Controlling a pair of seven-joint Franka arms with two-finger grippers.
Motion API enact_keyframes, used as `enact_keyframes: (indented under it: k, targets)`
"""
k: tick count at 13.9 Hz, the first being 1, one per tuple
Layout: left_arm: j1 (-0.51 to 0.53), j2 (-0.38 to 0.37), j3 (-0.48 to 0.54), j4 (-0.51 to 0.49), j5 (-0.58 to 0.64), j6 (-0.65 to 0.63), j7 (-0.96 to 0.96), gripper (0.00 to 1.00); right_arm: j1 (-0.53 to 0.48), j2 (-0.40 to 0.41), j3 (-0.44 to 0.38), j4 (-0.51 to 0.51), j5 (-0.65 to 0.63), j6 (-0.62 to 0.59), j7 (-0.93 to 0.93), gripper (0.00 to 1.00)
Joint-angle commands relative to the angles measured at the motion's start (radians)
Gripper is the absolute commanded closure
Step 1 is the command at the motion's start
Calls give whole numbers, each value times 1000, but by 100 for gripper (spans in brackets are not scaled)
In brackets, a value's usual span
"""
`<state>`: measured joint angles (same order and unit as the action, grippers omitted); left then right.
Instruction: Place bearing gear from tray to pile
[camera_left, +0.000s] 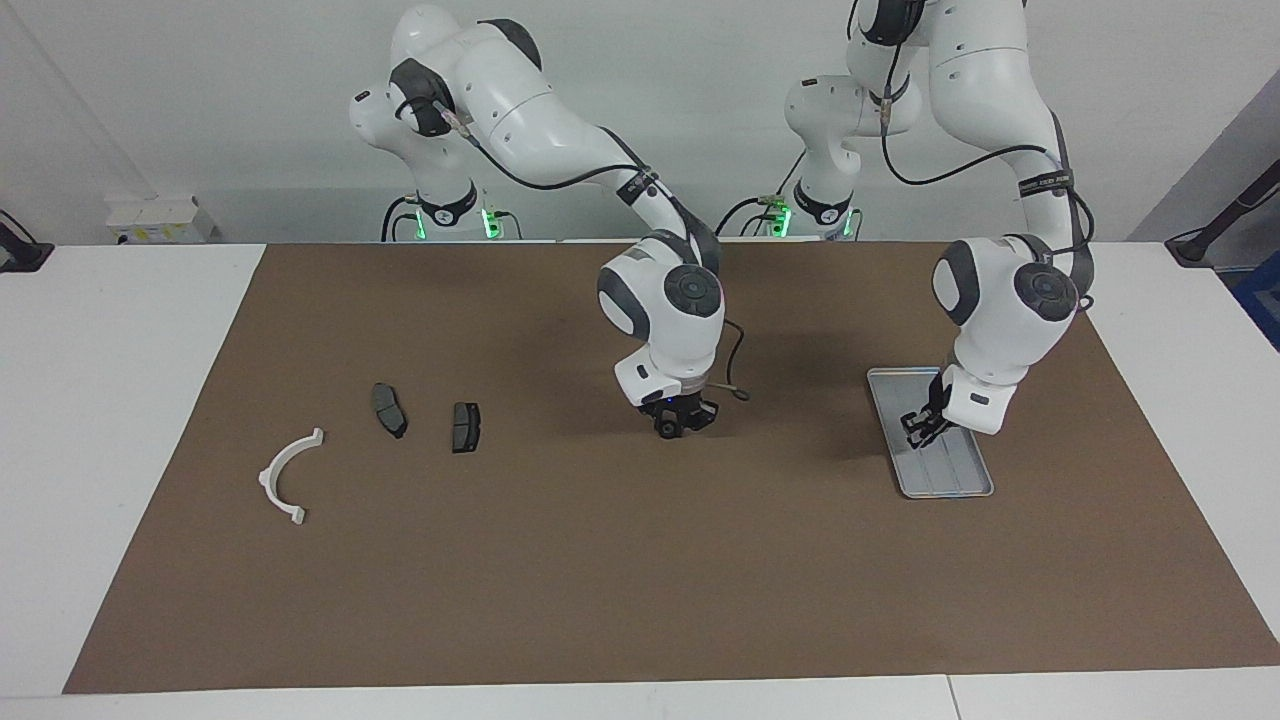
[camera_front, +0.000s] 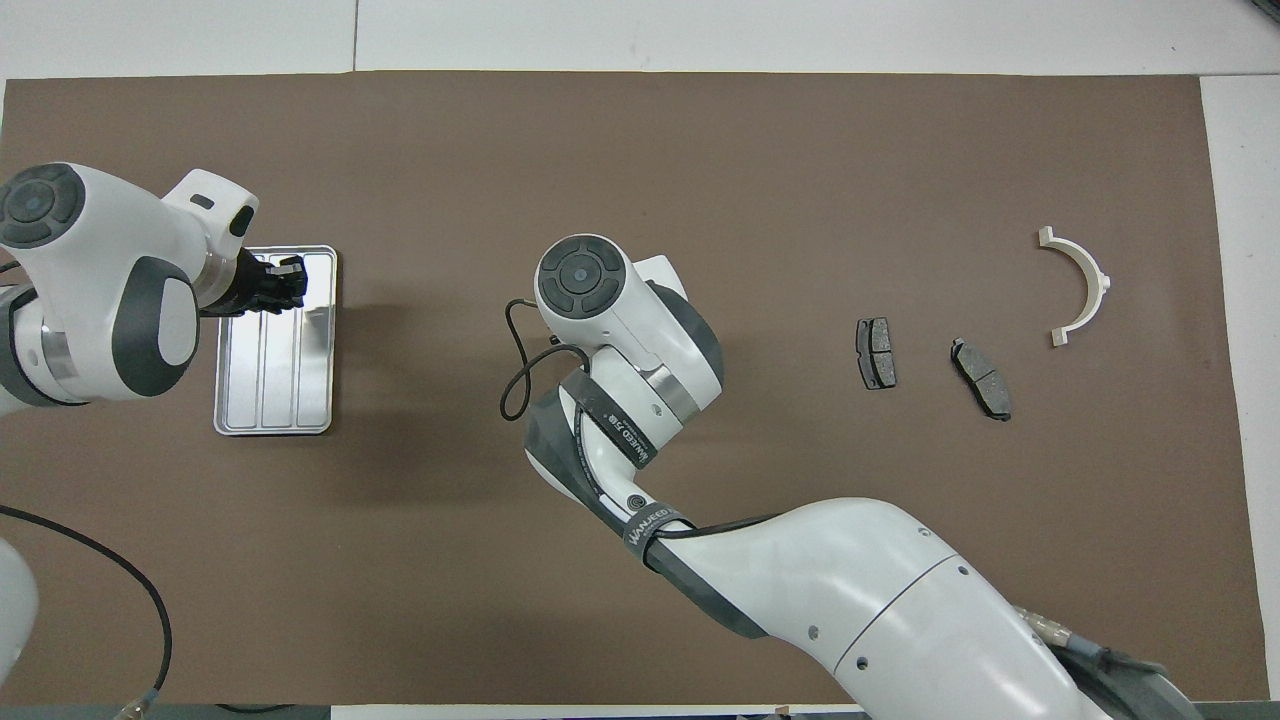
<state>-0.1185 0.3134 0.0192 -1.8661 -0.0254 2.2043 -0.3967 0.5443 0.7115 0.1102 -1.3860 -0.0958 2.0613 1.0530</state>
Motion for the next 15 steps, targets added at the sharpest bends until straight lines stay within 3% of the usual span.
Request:
enact_keyframes:
  k: [1,7,11,15]
  targets:
    - [-113,-4,11,45,-8,-37,-210,100,-95,19,19,57,5,-48,-124,86]
    - [-346,16,16,96,-4,-31,-554,100,-277,28,14,97,-8,-33,-447,86]
    - [-504,171,16,244,-7,-8,-747,100,-355,46,14,97,-10,-4,-602,86]
    - [-546,185,19,206,2,72,-768,100,-425,63,12,93,-21,4,-718,90]
